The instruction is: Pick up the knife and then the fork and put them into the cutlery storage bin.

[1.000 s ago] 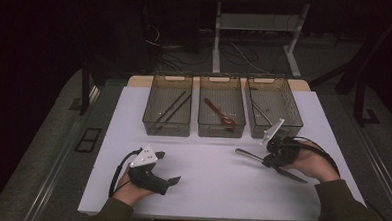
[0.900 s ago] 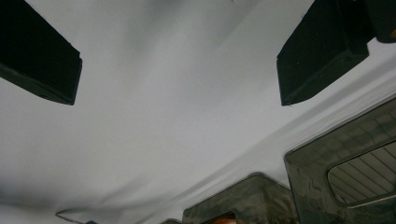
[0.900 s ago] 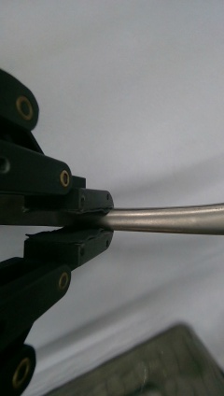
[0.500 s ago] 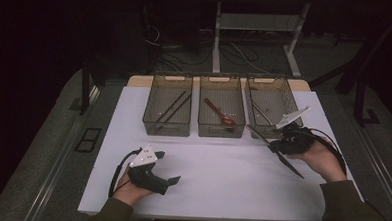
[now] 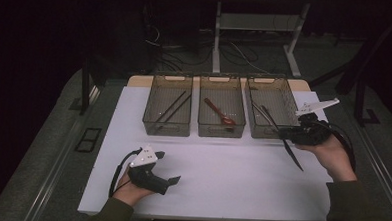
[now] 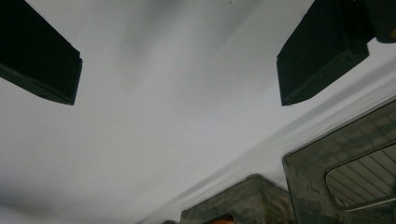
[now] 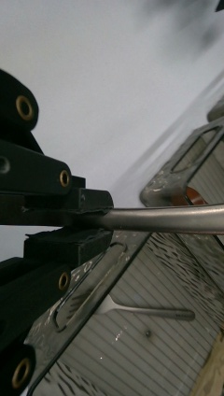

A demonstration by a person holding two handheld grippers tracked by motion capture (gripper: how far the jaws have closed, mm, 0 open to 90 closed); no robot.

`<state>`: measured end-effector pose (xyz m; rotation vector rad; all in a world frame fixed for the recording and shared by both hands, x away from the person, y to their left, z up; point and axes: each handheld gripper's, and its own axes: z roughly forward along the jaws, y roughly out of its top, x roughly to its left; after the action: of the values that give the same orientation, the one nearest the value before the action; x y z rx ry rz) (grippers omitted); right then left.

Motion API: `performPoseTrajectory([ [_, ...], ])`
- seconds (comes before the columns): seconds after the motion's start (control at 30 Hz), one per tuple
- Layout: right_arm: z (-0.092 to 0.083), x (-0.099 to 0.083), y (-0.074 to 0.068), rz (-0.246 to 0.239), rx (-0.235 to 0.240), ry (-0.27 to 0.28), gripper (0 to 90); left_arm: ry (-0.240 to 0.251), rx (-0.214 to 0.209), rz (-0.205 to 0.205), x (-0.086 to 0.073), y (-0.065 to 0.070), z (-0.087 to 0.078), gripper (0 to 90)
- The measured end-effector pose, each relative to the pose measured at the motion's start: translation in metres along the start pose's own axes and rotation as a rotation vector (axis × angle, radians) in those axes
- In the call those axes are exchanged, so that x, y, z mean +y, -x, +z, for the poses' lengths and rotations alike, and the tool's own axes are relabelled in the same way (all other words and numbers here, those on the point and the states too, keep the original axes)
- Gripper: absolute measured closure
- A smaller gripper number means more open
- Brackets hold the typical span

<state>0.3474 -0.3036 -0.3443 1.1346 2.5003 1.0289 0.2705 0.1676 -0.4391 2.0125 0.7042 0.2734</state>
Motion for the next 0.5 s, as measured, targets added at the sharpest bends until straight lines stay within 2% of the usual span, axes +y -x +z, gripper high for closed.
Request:
performPoseTrajectory([
  [0.3, -0.0046, 0.0016, 0.0076, 0.053, -0.040, 0.078, 79.1, 0.002, 0.002, 0.001, -0.0002, -0.0004, -0.0006, 0.0],
  [0.5, -0.0073, 0.0039, 0.0112, 0.087, -0.048, 0.132, 79.1, 0.001, 0.001, 0.003, -0.0001, -0.0004, -0.0006, 0.0],
])
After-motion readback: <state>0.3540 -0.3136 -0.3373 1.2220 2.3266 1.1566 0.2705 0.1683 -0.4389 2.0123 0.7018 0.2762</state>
